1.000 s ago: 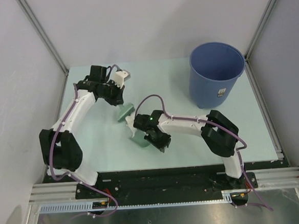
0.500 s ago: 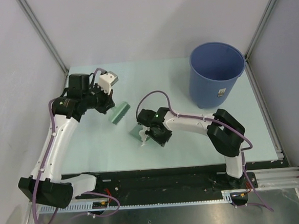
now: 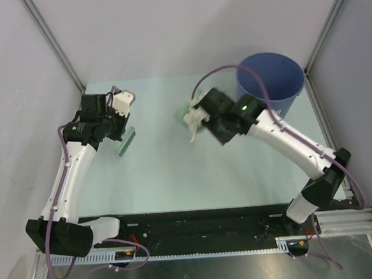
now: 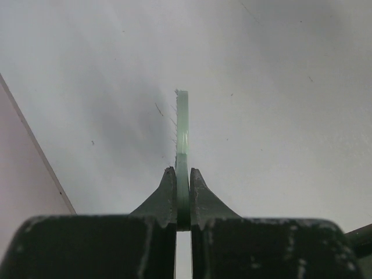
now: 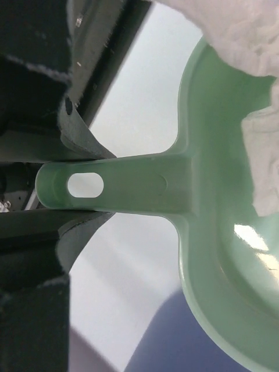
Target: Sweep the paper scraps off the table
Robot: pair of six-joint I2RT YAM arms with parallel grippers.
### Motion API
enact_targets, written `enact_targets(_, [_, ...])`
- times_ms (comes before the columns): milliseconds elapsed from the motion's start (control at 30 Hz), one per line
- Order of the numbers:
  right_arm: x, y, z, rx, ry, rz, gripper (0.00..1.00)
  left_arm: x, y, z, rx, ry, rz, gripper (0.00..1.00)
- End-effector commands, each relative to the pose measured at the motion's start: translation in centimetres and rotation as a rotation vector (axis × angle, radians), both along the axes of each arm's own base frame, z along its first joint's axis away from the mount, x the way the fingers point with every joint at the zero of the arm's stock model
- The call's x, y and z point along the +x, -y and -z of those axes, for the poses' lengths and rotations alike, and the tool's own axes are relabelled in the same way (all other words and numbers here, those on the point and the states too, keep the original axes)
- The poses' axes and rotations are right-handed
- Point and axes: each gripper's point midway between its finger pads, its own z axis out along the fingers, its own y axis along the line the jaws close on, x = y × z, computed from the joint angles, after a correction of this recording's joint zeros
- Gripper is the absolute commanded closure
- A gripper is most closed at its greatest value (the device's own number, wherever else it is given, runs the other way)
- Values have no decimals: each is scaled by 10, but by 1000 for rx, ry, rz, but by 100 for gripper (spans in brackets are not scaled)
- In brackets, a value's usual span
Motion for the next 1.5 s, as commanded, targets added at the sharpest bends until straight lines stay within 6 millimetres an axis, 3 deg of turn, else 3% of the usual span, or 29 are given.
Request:
enact_targets(0, [33, 94, -58, -92, 111, 202, 100, 6, -4, -14, 15, 67, -5, 100])
enact_targets(33, [39, 106, -69, -79, 137, 229, 100, 5, -4, -16, 12, 73, -5, 100])
enact_targets(67, [52, 135, -77, -87, 162, 304, 100, 4, -4, -16, 10, 74, -4, 100])
enact_targets(200, [76, 208, -110, -132, 299, 509, 100, 1, -3, -20, 6, 88, 1, 100])
enact_targets(333, [88, 255, -133, -237, 416, 584, 100, 1, -3, -19, 7, 82, 5, 100])
enact_targets(400, [97, 267, -151, -300, 507, 597, 100, 1, -2, -19, 8, 86, 12, 100])
enact_targets(433, [97, 283, -159, -439, 530, 576, 100, 1, -3, -19, 10, 85, 10, 100])
enact_targets(500, [106, 295, -181, -566, 628, 554, 100, 1, -2, -20, 9, 90, 16, 100])
enact_targets(533, [102, 309, -195, -779, 616, 470, 100, 1, -2, -20, 10, 89, 18, 100])
enact_targets(567, [106, 314, -174, -929, 547, 366, 100, 1, -2, -20, 10, 89, 20, 100])
enact_targets(600, [108, 318, -201, -959, 673, 393, 100, 0, -2, -21, 10, 92, 21, 100])
enact_targets(633, [113, 323, -204, -1013, 694, 327, 100, 0, -2, -21, 10, 92, 21, 100])
enact_targets(667, [124, 325, -198, -1141, 691, 192, 100, 0, -1, -19, 11, 88, 26, 100])
enact_targets(700, [119, 328, -208, -1160, 738, 151, 100, -1, -1, -20, 11, 91, 28, 100])
enact_targets(733, [130, 322, -207, -1167, 789, 40, 100, -1, -2, -19, 12, 92, 27, 100])
enact_targets(767, [130, 333, -208, -1246, 790, -6, 100, -1, -1, -18, 13, 86, 32, 100])
enact_targets(833, [131, 329, -223, -1307, 878, -66, 100, -2, -1, -20, 14, 95, 35, 100])
enact_targets(867, [128, 329, -244, -1378, 941, -50, 100, -2, -1, -20, 13, 95, 38, 100])
enact_targets(900, [130, 328, -238, -1409, 962, -64, 100, -2, -1, -19, 13, 93, 40, 100])
enact_targets(967, [131, 324, -254, -1462, 1067, -54, 100, -2, 0, -21, 11, 98, 43, 100])
enact_targets(1233, [128, 344, -240, -1415, 1114, 100, 100, -4, -7, -29, 43, 129, 31, 100])
enact_targets(1300, [116, 345, -255, -1321, 1189, 244, 100, -4, -7, -30, 39, 132, 24, 100])
enact_targets(1333, [109, 334, -279, -1109, 1314, 377, 100, -4, -7, -31, 35, 136, 25, 100])
enact_targets(1400, [102, 325, -276, -884, 1276, 498, 100, -2, -4, -35, 15, 139, 22, 100])
enact_targets(1433, [105, 299, -276, -611, 1334, 551, 100, -1, -3, -41, 8, 152, 19, 100])
enact_targets(1467, [103, 287, -274, -516, 1279, 526, 100, 0, -1, -42, -3, 150, 20, 100])
